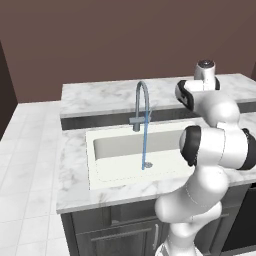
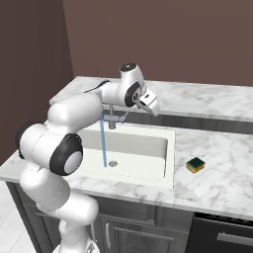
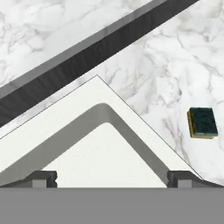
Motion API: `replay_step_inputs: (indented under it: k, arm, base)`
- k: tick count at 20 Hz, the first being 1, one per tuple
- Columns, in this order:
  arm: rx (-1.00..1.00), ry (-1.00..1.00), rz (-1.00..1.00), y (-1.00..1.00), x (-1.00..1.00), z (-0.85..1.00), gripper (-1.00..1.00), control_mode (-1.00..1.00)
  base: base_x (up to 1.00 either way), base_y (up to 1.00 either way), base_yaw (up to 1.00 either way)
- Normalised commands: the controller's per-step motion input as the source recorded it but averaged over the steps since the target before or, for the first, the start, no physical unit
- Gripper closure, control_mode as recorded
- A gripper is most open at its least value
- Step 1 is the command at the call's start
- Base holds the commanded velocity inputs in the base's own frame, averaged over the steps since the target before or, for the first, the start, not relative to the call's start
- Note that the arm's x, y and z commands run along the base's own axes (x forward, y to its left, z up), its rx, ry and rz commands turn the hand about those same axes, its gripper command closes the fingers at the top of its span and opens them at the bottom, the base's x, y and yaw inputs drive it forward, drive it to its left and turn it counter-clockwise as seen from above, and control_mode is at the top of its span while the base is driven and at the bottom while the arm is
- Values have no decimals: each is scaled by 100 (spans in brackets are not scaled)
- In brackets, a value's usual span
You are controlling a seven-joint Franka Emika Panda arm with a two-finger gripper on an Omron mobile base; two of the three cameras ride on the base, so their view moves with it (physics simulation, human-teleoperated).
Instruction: Soak the sponge with water for a few seconds and then drop it inside the sink.
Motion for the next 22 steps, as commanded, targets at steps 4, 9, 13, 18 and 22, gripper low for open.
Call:
replay_step_inputs:
  k: [4,9,13,18,22]
  arm:
    - [12,16,0,-22,-18,-18,-100,-100]
    - [7,17,0,-24,-17,-17,-100,-100]
    - [3,17,0,-25,-9,-8,-100,-100]
    - [0,7,-2,-14,0,0,-100,-100]
    - [3,1,0,-18,0,-17,-100,-100]
  base:
    - [0,0,0]
    - [0,0,0]
    - [0,0,0]
    - [0,0,0]
    - [0,0,0]
